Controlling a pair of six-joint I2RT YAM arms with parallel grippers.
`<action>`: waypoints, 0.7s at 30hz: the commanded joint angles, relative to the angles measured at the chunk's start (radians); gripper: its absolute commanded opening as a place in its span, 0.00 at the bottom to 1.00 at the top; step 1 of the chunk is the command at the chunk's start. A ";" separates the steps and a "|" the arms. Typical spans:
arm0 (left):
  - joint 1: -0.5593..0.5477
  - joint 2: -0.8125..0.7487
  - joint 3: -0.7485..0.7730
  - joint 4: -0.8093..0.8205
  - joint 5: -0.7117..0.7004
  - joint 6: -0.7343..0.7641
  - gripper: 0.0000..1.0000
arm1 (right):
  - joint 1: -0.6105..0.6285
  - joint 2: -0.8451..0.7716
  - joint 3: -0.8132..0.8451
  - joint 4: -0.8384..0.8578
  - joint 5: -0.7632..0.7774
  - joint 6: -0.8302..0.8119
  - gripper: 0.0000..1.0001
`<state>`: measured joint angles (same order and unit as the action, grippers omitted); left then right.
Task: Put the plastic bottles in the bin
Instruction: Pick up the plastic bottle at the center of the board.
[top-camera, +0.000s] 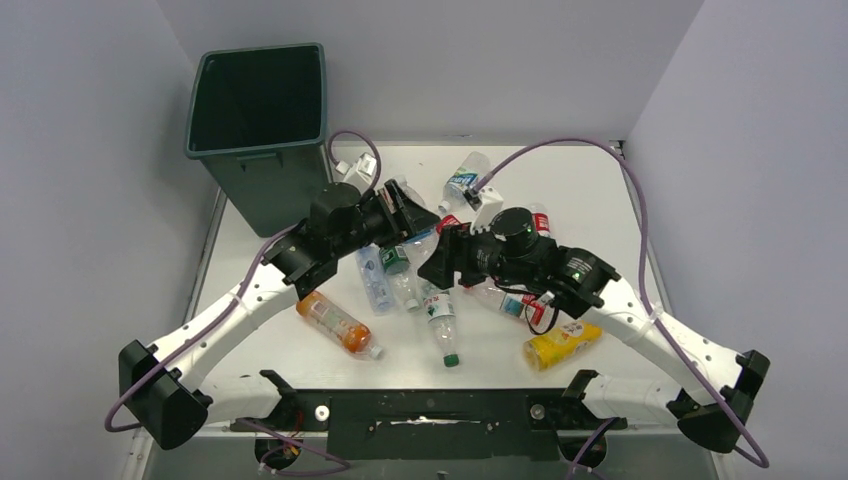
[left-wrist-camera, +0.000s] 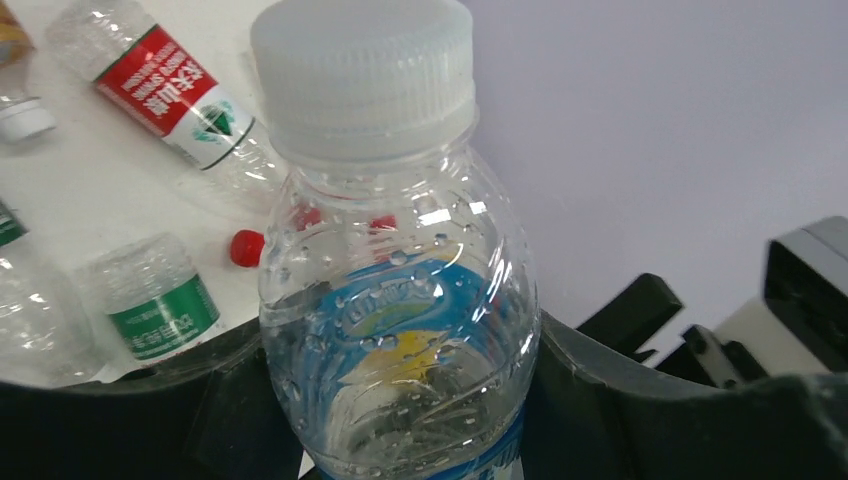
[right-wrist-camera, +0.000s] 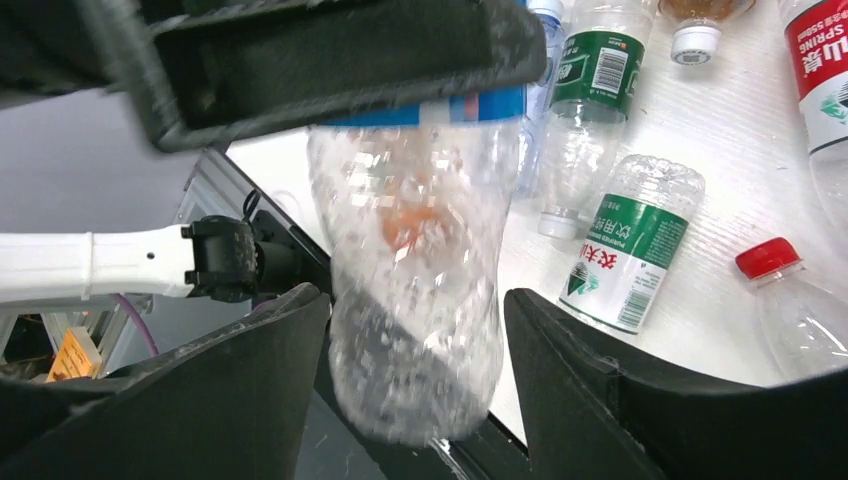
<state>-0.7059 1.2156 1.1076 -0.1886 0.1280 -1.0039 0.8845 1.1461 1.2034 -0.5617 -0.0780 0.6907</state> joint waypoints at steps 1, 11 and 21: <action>0.024 0.010 0.075 -0.030 -0.036 0.059 0.51 | 0.000 -0.085 -0.010 0.035 0.002 0.018 0.69; 0.094 0.160 0.245 -0.099 0.088 0.152 0.50 | 0.026 -0.138 -0.014 -0.098 -0.040 0.060 0.95; 0.170 0.150 0.289 -0.160 0.165 0.188 0.50 | 0.068 -0.412 -0.300 -0.041 0.000 0.212 0.98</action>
<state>-0.5629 1.3880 1.3159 -0.3386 0.2428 -0.8516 0.9276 0.8417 0.9977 -0.6670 -0.1078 0.8093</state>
